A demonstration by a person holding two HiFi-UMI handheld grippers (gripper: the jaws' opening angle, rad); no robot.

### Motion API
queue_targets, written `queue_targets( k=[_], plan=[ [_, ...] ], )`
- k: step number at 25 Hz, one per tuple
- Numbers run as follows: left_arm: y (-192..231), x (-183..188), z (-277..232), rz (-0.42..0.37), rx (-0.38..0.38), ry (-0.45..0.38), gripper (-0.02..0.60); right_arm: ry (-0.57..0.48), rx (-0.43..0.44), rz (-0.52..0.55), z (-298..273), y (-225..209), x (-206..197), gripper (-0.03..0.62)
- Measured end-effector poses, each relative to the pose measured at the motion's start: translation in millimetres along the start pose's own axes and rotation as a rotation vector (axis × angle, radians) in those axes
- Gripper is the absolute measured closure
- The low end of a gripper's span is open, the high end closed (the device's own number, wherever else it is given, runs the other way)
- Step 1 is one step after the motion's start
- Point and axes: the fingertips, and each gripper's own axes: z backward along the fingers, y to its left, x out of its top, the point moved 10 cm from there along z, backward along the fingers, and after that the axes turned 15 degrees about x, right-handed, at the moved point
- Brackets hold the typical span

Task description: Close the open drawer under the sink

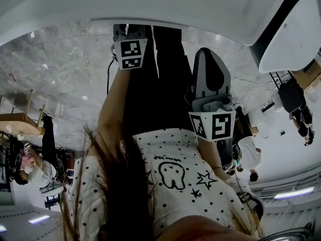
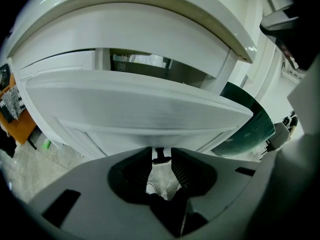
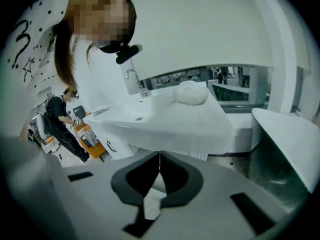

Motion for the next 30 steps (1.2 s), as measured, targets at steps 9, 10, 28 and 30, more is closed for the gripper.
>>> queue_targets(
  k=[9,10,28,30],
  plan=[
    [-5.8,12.2,-6.6,0.003,0.003,0.001,0.462,-0.003,-0.004,-0.001,1.4,-0.6,-0.3,0.580],
    [-6.3,13.9,-7.5,0.003,0.003,-0.005,0.462,-0.003,-0.004,-0.001,1.7,-0.6,-0.5,0.579],
    [-9.4,20.8,-10.1,0.021,-0.012,-0.027,0.462,0.005,-0.010,-0.013,1.8,-0.4,-3.4,0.580],
    [-9.1,20.5,-9.9,0.022,-0.013,-0.027,0.462,0.006,-0.008,-0.015,0.9,0.0,-3.7,0.580]
  ],
)
